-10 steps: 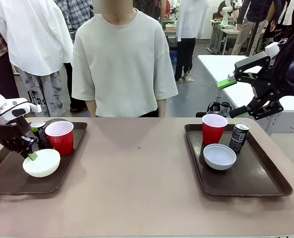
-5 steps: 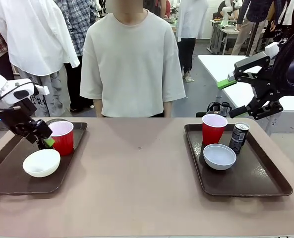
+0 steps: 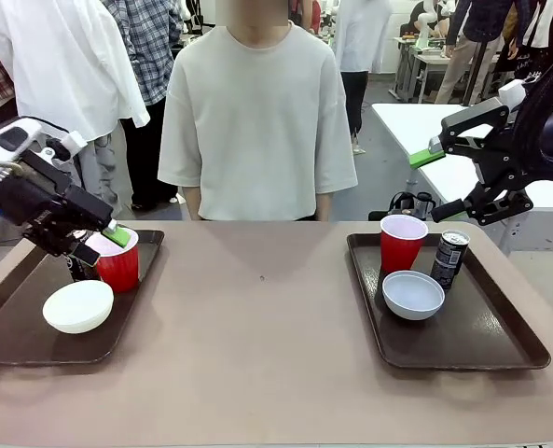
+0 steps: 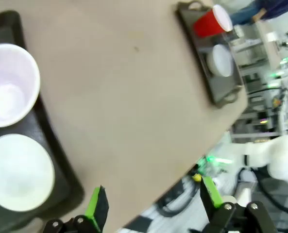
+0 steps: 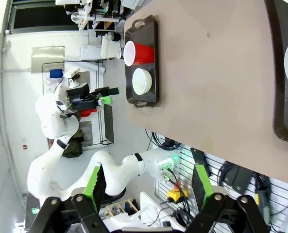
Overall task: Prepare tableware on both trays.
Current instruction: Pick up a Picnic Bowl from the table and place it on a Handle tray.
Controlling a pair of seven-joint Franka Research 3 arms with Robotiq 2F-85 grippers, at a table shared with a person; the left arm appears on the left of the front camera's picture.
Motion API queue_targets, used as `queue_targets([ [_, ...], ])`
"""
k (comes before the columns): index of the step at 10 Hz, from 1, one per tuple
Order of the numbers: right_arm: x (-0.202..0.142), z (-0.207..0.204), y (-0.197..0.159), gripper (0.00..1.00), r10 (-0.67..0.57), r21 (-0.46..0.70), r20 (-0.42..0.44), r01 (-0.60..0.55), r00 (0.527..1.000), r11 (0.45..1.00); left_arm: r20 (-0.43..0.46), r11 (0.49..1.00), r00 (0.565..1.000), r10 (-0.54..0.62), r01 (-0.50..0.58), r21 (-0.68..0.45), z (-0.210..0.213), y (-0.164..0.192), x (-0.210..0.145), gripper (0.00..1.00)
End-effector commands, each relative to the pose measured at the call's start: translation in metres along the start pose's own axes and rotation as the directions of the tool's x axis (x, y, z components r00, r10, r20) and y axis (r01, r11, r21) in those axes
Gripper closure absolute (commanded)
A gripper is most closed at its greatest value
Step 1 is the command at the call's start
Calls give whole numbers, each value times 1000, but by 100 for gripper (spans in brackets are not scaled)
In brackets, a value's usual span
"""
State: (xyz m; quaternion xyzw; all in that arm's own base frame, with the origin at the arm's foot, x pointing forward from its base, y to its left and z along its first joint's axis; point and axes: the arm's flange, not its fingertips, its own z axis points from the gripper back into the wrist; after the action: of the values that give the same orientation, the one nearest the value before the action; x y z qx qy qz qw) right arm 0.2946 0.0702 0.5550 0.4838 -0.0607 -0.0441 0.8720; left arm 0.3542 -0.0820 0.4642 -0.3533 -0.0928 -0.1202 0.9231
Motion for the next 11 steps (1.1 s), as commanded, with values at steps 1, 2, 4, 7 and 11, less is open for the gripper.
queue_targets([
  [1,3,1,-1,8,18,7,-13,-18,1000,1000,4,988,995,95,-94,-121,14,8,1,0],
  [2,3,1,-1,8,18,7,-13,-18,1000,1000,39,962,991,129,-116,-249,30,8,1,0],
  [4,3,1,-1,8,18,7,-13,-18,1000,1000,63,918,990,129,-95,-385,49,12,-5,0],
  [7,3,1,-1,8,18,7,-13,-18,1000,1000,77,907,993,87,-46,-420,53,28,-6,0],
  [11,3,1,-1,8,18,7,-13,-18,1000,1000,73,899,985,155,-110,-424,63,12,-5,0],
])
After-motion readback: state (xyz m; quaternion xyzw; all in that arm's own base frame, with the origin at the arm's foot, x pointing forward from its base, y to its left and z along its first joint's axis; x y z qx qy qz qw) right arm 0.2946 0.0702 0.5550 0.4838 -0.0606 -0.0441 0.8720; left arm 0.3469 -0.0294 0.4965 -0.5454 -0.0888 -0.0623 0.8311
